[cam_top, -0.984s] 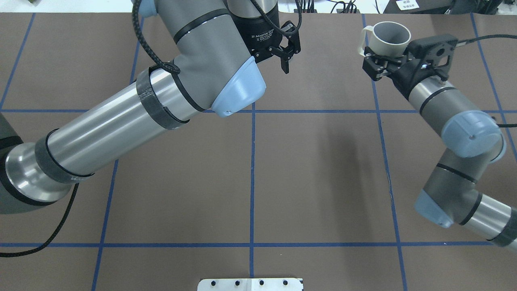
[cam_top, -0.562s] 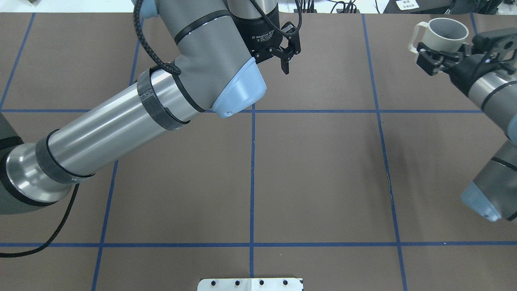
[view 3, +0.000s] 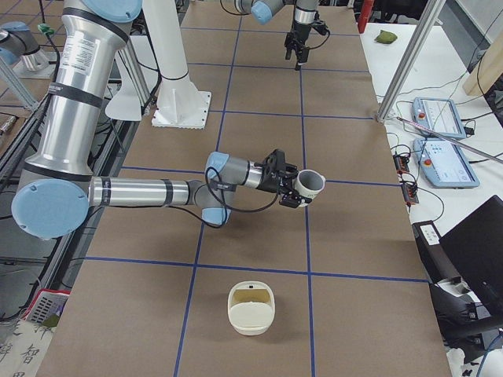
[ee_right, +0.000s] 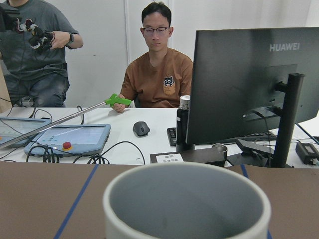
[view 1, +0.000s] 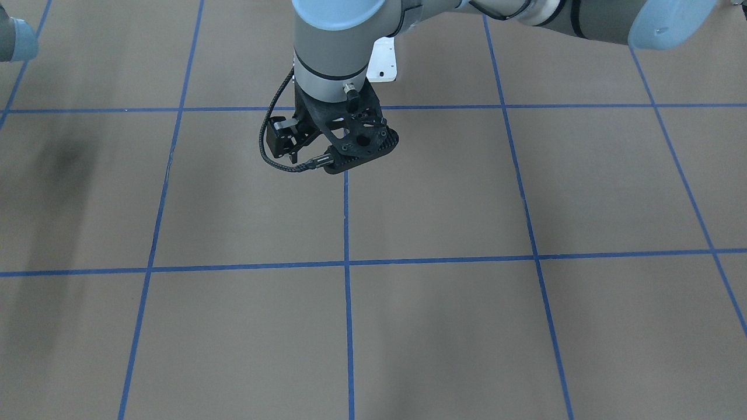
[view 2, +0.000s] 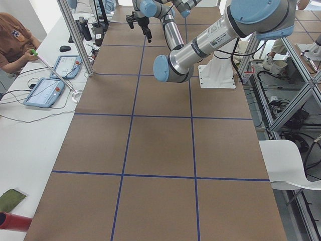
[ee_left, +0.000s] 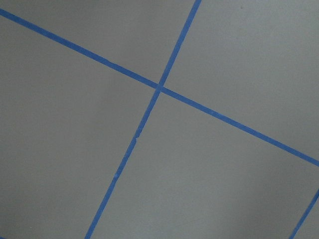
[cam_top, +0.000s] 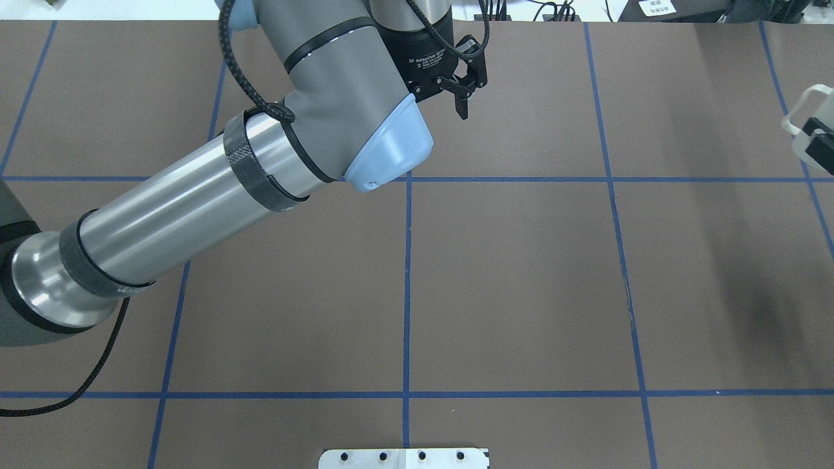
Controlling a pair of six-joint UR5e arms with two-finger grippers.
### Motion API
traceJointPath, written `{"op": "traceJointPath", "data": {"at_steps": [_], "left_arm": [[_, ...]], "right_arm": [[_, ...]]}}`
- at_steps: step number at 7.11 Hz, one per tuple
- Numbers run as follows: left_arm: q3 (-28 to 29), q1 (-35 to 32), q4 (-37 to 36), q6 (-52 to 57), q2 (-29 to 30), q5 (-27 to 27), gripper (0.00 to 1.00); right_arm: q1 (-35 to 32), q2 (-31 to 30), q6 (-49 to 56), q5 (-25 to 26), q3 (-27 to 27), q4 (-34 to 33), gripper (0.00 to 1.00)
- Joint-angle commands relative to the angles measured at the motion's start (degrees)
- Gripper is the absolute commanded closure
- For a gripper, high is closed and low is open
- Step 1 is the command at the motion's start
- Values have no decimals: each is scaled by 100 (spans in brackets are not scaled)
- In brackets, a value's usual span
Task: Left arm hands cup to right arm to dump lemon
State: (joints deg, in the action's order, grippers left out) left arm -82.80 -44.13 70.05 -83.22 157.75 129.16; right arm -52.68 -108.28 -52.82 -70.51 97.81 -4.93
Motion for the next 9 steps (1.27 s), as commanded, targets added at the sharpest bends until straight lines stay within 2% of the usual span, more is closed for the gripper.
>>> {"op": "traceJointPath", "data": {"at_steps": [1, 2, 3, 4, 5, 6, 7, 9], "left_arm": [[1, 1, 0, -1, 10, -22, 0], [-8, 9, 0, -10, 27, -22, 0], [1, 1, 0, -1, 19, -31, 0], [1, 1, 0, -1, 27, -74, 0], [1, 9, 0, -1, 27, -75, 0], [-8, 10, 0, -1, 36, -75, 0], [1, 10, 0, -1, 36, -75, 0], [-8, 27, 0, -1, 45, -119, 0]], "right_arm": [[-364, -361, -515, -16, -889, 1304, 56], [-749, -326, -1024, -581, -1365, 1841, 56], [-1475, -326, -1142, -1657, -1535, 1986, 57], [-1778, -378, -1187, -1920, -1545, 1996, 56], [-1790, -404, -1996, -1940, -1624, 2109, 56], [-1799, -396, -2840, -2028, -1929, 2589, 56], [-1790, -396, -3161, -2055, -2393, 3151, 56], [-1799, -405, -3935, -2055, -2573, 3350, 57]]}}
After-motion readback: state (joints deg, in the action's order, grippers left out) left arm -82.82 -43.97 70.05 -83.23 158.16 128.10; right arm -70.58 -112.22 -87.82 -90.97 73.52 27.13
